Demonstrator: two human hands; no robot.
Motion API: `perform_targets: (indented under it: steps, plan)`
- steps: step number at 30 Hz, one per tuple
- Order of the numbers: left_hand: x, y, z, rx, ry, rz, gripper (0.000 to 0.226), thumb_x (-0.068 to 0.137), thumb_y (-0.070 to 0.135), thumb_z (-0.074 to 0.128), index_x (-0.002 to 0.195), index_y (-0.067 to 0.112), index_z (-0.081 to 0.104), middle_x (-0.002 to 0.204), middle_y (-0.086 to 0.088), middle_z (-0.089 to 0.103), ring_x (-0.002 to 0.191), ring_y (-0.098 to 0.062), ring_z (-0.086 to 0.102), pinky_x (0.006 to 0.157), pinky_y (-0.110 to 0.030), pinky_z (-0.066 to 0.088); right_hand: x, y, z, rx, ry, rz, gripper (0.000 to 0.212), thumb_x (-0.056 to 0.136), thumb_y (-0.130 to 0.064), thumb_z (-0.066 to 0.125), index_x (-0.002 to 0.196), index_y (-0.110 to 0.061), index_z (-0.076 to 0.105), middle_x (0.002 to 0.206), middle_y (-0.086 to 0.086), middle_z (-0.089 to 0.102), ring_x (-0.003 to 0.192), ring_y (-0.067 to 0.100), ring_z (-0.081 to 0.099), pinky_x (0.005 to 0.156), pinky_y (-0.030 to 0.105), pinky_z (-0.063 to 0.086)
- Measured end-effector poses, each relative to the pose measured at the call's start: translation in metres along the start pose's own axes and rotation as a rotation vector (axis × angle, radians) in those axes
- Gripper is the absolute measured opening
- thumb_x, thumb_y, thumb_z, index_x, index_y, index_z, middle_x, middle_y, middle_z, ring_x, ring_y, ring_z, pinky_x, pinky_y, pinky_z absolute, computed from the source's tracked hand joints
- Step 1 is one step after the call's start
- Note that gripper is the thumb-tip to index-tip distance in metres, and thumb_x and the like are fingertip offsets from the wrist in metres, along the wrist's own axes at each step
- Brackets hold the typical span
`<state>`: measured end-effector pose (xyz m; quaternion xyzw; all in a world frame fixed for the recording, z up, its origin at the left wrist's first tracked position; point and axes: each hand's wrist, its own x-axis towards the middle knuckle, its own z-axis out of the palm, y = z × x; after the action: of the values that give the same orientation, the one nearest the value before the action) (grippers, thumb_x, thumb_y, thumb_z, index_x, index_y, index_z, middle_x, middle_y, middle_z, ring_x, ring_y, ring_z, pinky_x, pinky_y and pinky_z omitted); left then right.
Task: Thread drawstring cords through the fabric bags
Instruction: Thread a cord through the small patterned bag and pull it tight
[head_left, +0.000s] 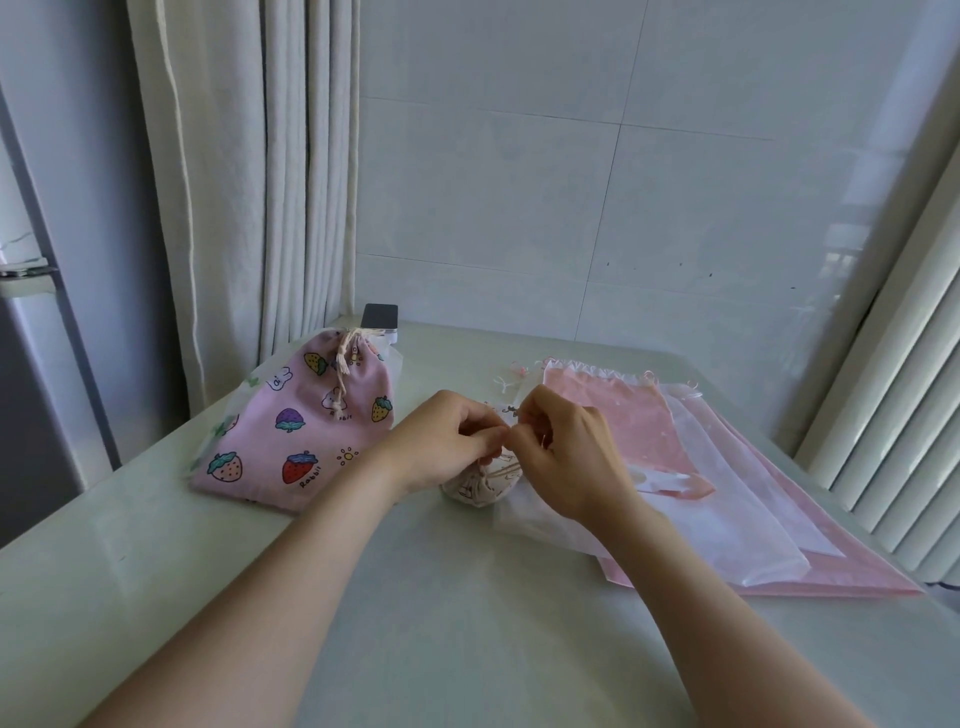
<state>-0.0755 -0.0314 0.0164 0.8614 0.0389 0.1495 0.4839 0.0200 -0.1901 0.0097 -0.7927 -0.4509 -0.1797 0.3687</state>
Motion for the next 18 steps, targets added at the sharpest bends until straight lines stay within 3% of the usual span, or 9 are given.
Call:
perform_targets:
  steps: [5,9,13,15,18]
  plan:
    - [0.000,-0.002,-0.005,-0.081,-0.029,-0.024,0.023,0.104,0.024,0.065,0.088,0.014,0.077,0.076,-0.005,0.071,0.067,-0.011,0.060,0.065,-0.022,0.046,-0.001,0.000,0.000,-0.154,-0.048,-0.141,0.006,0.095,-0.026,0.054,0.092,-0.021,0.051,0.063,-0.004,0.061,0.060,0.022,0.055,0.066,0.040,0.048]
    - [0.001,-0.006,-0.005,-0.118,0.011,-0.071,0.022,0.104,0.024,0.064,0.093,0.009,0.077,0.078,-0.009,0.074,0.072,-0.014,0.065,0.070,-0.027,0.049,-0.001,0.006,-0.006,-0.247,-0.082,-0.165,0.009,0.095,-0.027,0.050,0.096,-0.021,0.057,0.071,-0.008,0.058,0.072,0.020,0.052,0.075,0.040,0.043]
    - [0.002,-0.006,-0.006,-0.112,0.097,-0.083,0.020,0.104,0.018,0.062,0.095,0.010,0.077,0.078,-0.006,0.076,0.074,-0.014,0.068,0.075,-0.032,0.053,0.000,0.009,-0.013,-0.412,-0.070,-0.108,0.030,0.103,-0.032,0.047,0.084,-0.017,0.064,0.076,-0.003,0.054,0.076,0.023,0.048,0.076,0.040,0.041]
    - [0.002,-0.006,-0.006,-0.073,0.103,-0.083,0.018,0.103,0.020,0.064,0.094,0.014,0.078,0.076,-0.005,0.076,0.073,-0.013,0.067,0.075,-0.035,0.051,0.003,0.004,-0.014,-0.304,-0.060,-0.034,0.036,0.103,-0.038,0.053,0.076,-0.016,0.062,0.070,-0.004,0.057,0.070,0.021,0.052,0.072,0.038,0.044]
    - [0.001,-0.006,-0.006,0.055,0.068,-0.037,0.016,0.101,0.025,0.067,0.091,0.022,0.079,0.081,0.000,0.078,0.077,-0.013,0.070,0.079,-0.035,0.054,0.004,-0.009,-0.018,0.154,-0.067,0.163,0.042,0.100,-0.035,0.064,0.069,-0.006,0.058,0.054,-0.009,0.045,0.051,0.009,0.039,0.053,0.029,0.036]
